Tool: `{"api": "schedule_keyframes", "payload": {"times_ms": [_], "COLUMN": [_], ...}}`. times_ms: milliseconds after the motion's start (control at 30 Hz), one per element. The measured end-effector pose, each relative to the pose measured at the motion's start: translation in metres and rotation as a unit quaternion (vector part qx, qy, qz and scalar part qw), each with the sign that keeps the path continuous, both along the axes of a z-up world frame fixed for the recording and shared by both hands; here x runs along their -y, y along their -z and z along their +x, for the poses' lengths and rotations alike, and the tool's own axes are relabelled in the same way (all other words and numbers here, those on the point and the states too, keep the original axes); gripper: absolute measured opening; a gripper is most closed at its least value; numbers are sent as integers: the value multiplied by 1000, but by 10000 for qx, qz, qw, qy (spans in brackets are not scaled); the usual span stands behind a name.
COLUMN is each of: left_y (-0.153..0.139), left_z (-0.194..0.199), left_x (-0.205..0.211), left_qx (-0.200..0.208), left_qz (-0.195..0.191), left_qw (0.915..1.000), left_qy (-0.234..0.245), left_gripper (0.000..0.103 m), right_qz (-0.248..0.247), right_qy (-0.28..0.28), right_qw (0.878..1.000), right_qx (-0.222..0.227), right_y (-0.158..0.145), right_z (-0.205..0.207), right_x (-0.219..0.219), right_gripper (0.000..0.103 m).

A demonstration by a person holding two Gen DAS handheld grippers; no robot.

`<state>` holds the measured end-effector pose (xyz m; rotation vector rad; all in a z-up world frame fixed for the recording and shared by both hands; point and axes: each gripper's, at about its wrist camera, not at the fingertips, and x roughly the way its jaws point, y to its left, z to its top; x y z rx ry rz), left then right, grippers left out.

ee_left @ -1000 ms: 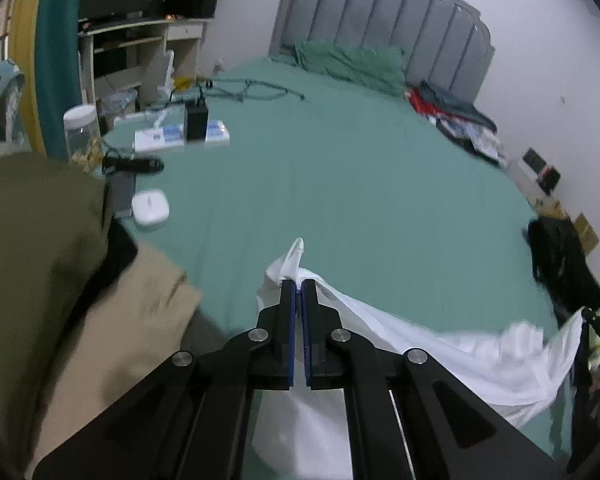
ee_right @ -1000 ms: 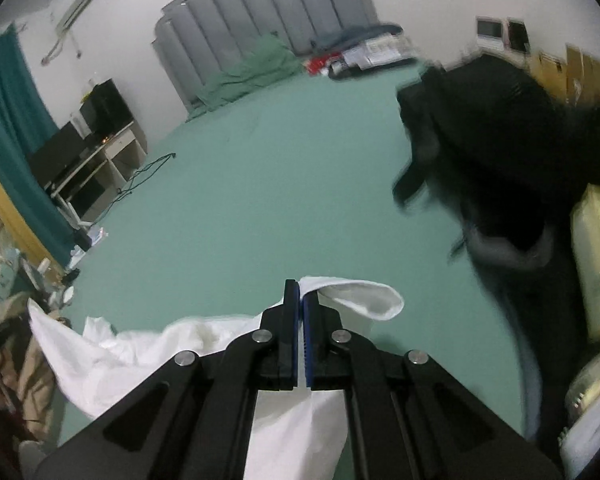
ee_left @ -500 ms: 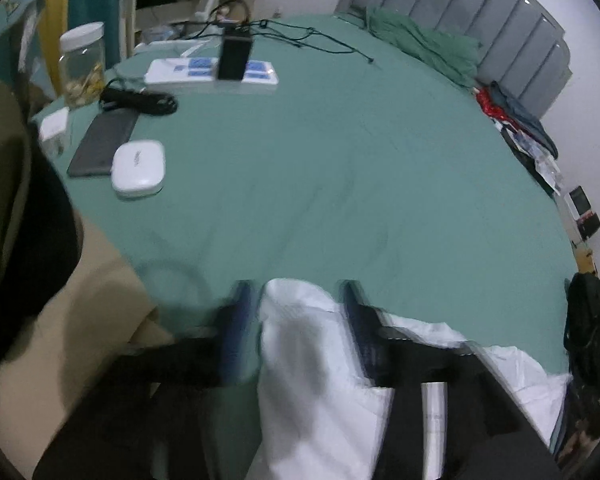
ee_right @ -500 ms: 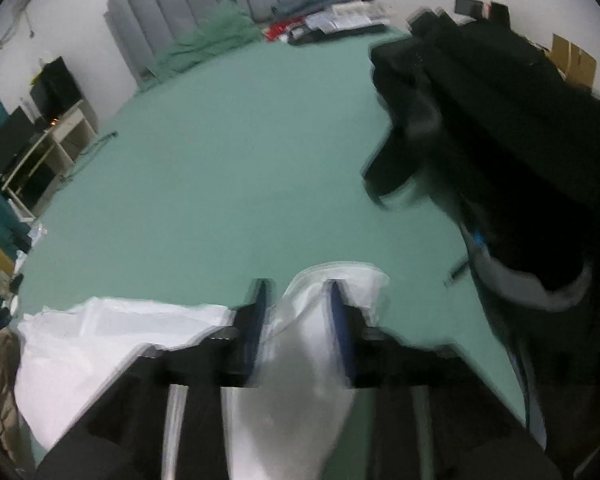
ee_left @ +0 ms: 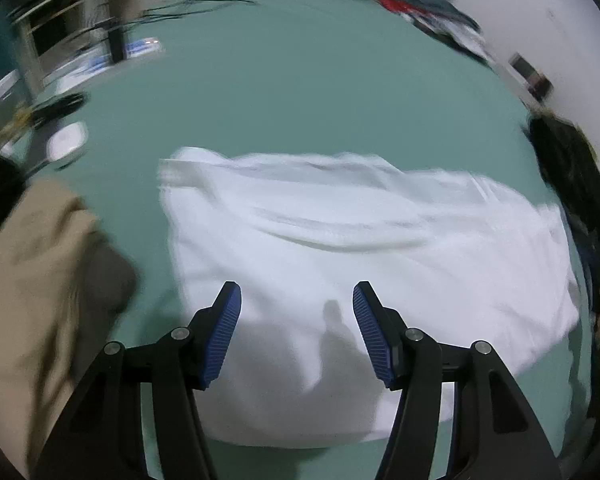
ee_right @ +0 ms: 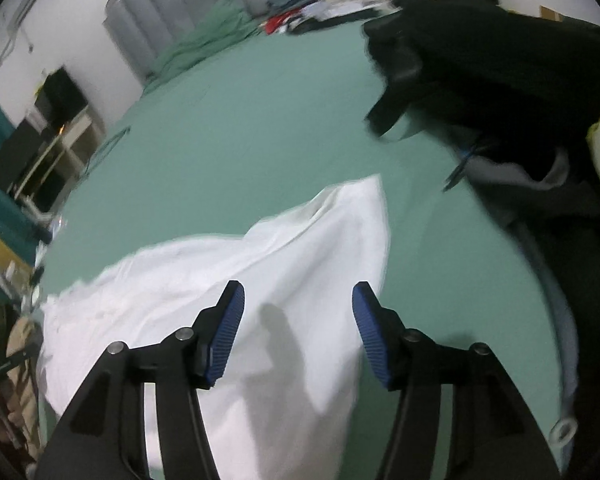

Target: Fold large clothes

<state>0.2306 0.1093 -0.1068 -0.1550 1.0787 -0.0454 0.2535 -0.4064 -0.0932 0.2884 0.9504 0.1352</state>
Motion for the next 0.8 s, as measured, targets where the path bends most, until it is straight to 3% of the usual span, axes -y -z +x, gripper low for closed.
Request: {"api": "schedule_keyframes", "payload": {"times_ms": [167,267,433,533,700,800], "left_y": [16,22,25,24,4,-2], "left_z": [28,50,96,122,108,73], "left_x": [31,44,47,32,-1,-20], "left_qx": [-293,-331,-256,-211,175,299], "left_qz": [-53,144,382,642,457,397], "left_qw": [9991,9988,9987,9973,9948,9934], "left_qy": [291,340,204,-278,-892,-1035], "left_gripper": [61,61,61,61,61,61], "right_qz": [-494,-529,-465,-565,-624,-606], "right_qy": [-544,-656,-611,-526,-346,-324], "right_qw": [9973,9963,9964,9964,9967,9966], "right_qx": [-54,-162,-366,-364,-381,-464], "right_y": [7,16,31,32,28,30], "right_z": [-1,1,7,10,2,-11], "right_x": [-35,-39,-32,-23,-14,-12], "right_gripper": [58,58,58,58,58,58]}}
